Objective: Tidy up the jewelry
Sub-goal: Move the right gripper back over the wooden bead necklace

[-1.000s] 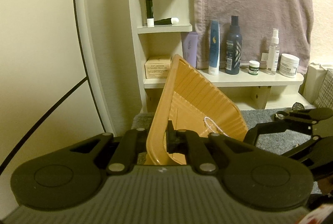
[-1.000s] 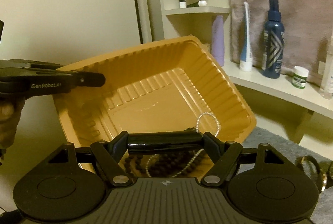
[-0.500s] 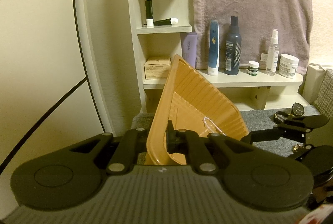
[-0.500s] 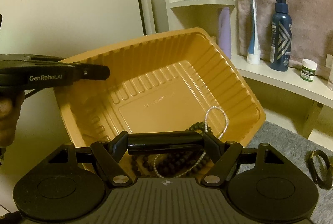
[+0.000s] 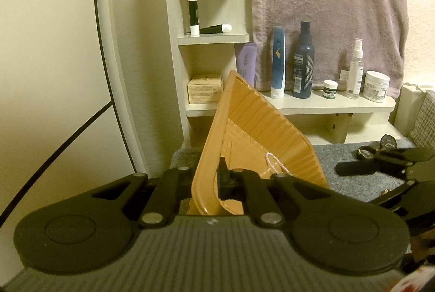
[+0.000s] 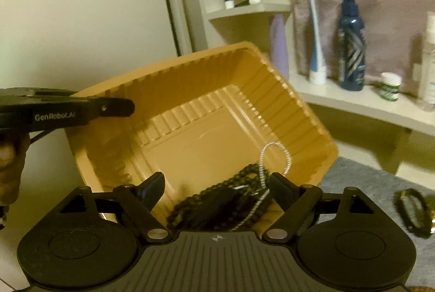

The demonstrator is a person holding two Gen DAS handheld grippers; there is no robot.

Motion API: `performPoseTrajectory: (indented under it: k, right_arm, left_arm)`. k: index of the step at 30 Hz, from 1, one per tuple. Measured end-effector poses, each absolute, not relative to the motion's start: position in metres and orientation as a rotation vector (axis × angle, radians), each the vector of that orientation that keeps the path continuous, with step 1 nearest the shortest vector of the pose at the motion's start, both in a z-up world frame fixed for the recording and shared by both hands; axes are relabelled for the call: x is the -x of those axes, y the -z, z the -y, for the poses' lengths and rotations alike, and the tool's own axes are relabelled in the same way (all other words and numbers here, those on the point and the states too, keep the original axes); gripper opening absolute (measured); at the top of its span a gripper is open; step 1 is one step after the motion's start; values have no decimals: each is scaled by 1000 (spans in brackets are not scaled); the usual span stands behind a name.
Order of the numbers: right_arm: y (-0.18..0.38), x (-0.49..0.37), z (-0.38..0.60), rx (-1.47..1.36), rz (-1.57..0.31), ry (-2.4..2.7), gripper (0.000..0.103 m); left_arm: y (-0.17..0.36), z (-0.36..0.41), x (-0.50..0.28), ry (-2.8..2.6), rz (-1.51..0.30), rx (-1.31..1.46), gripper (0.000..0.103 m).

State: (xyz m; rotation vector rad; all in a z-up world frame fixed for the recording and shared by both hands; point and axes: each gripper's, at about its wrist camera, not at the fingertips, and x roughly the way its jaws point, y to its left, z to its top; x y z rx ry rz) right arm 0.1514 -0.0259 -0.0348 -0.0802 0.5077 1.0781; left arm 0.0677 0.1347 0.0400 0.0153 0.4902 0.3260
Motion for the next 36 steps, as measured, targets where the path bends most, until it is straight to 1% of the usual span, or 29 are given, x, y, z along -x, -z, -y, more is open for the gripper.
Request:
performPoseTrajectory:
  k: [5,12,22,32,35,36]
  right_arm:
    - [28,-149,56,41,-468,-970,83]
    - [32,-135,107,55,-446,-768,83]
    - [52,-124,180,35,-493,-509,83]
    - [71,-119,213,8,-548,-403,83]
    - [74,-119,215,1,-556,-391,80]
    - [74,-119,216,-1,-555,-386,75]
  left_arm:
    - [-40,-135,-69,-326,-491,-18,7]
    - [-40,-135,-69,-325,-490,-19,7]
    - [-41,-135,-69,-325,-490,-21,7]
    - [-40,-135,-68,-325,-491,-21,7]
    - [-40,-135,-67,-326,-491,-21,7]
    - [-40,-134,-67,-326,-490,-22,7]
